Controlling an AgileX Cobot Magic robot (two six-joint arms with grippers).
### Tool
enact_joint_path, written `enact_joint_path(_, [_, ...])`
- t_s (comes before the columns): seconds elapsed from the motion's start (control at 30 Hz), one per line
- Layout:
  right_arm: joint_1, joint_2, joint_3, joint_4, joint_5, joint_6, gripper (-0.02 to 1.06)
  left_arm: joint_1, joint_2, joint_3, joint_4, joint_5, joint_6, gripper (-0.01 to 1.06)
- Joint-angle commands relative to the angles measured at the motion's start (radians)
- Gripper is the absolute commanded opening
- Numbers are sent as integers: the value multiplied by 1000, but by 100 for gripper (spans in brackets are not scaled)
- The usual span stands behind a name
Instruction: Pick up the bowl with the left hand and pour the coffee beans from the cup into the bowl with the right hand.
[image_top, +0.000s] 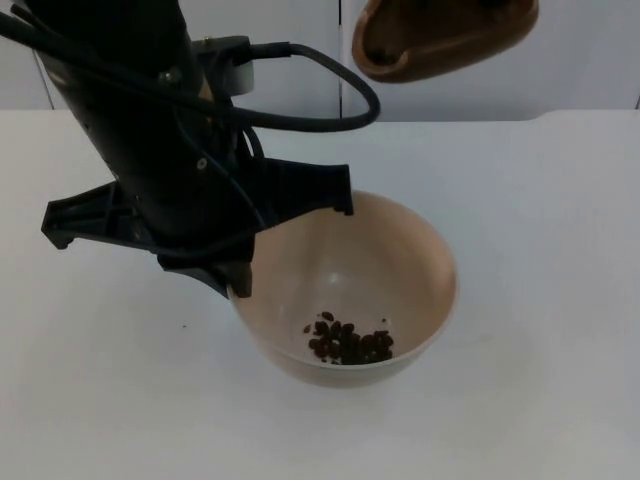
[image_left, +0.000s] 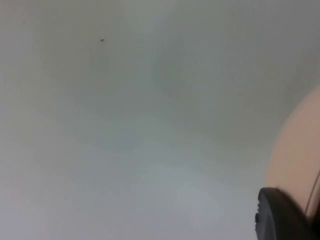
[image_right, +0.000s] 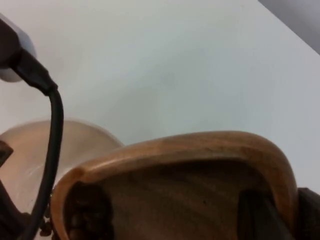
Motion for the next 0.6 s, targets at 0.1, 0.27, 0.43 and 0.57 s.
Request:
enact_joint_path(0.1, [-50,-12,-9,56,12,-8,0,-4,-5,0,32,0,-7,0])
enact_joint_path(0.27, [-159,-12,-9,125,8,-27,0,-2,-5,0,104,1,-5,0])
enact_joint_path(0.43, [-230,-12,15,125,-14,-27,0,3,-5,0,220,-13,-8,0])
enact_joint_path(0.57, [-279,-12,88,133,-69,-27,0,42,-5,0,180,-37,1,0])
